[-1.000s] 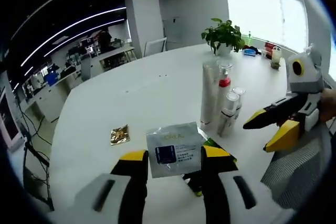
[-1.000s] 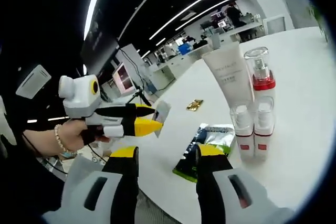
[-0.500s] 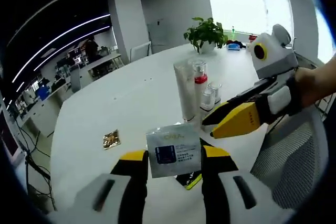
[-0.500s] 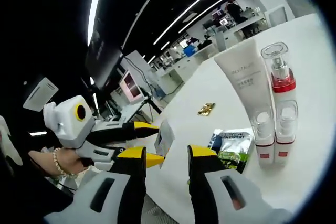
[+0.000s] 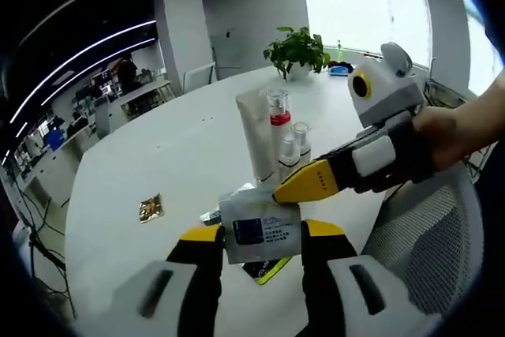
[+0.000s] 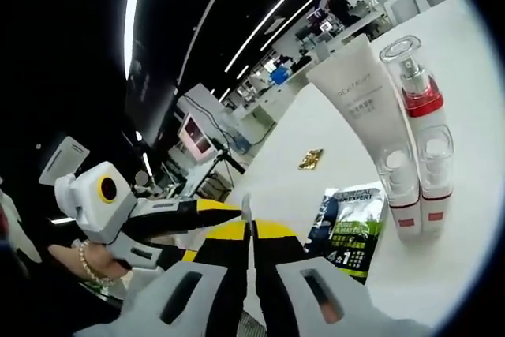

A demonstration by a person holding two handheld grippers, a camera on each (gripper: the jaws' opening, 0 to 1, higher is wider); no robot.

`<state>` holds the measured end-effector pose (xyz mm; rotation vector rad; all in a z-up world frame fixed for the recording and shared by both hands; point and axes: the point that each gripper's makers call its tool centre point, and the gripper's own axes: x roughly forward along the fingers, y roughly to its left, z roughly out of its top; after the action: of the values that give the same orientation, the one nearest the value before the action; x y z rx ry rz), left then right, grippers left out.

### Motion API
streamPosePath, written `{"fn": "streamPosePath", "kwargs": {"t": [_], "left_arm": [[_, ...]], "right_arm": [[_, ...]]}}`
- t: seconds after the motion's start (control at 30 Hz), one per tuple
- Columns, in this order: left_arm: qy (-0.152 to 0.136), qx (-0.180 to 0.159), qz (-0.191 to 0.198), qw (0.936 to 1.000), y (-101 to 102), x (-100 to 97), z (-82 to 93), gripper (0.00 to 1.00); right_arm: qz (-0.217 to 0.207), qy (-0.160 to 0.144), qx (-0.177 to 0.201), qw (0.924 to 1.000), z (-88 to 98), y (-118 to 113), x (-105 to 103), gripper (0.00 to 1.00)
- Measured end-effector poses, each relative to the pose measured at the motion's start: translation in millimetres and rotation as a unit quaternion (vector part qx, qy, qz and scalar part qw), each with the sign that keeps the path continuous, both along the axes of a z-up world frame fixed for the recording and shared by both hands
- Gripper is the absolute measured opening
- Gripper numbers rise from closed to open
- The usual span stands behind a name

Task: Arrange the skincare products in the storage area until every visible bottle or jar stands upright without overlapping.

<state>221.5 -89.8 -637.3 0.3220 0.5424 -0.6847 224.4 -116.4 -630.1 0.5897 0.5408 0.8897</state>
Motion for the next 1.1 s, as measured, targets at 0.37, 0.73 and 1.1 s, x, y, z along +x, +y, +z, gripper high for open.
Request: {"fn": "streamPosePath", "kwargs": {"t": [0.37,0.73,1.1], "left_arm": [[0.002,0.002,-0.021,0.9998,-2.8,-1.0,-2.8,0.44],[0.095,-0.173,-0.023,0.9802,12.2,-20.2,4.5,0.38],[0.131,-0.295,-0.031,0.9459,22.3,-28.9,31.1,0.26]], "right_arm": [[-0.009,-0.01,-0.019,0.9997,-1.0,-11.5,6.4,0.01],[0.013,-0.021,0.016,0.9996,27.5,-22.5,5.0,0.01],[0.072,-0.037,0.047,0.9956,49.2,-5.0,-11.4,0.01]]}}
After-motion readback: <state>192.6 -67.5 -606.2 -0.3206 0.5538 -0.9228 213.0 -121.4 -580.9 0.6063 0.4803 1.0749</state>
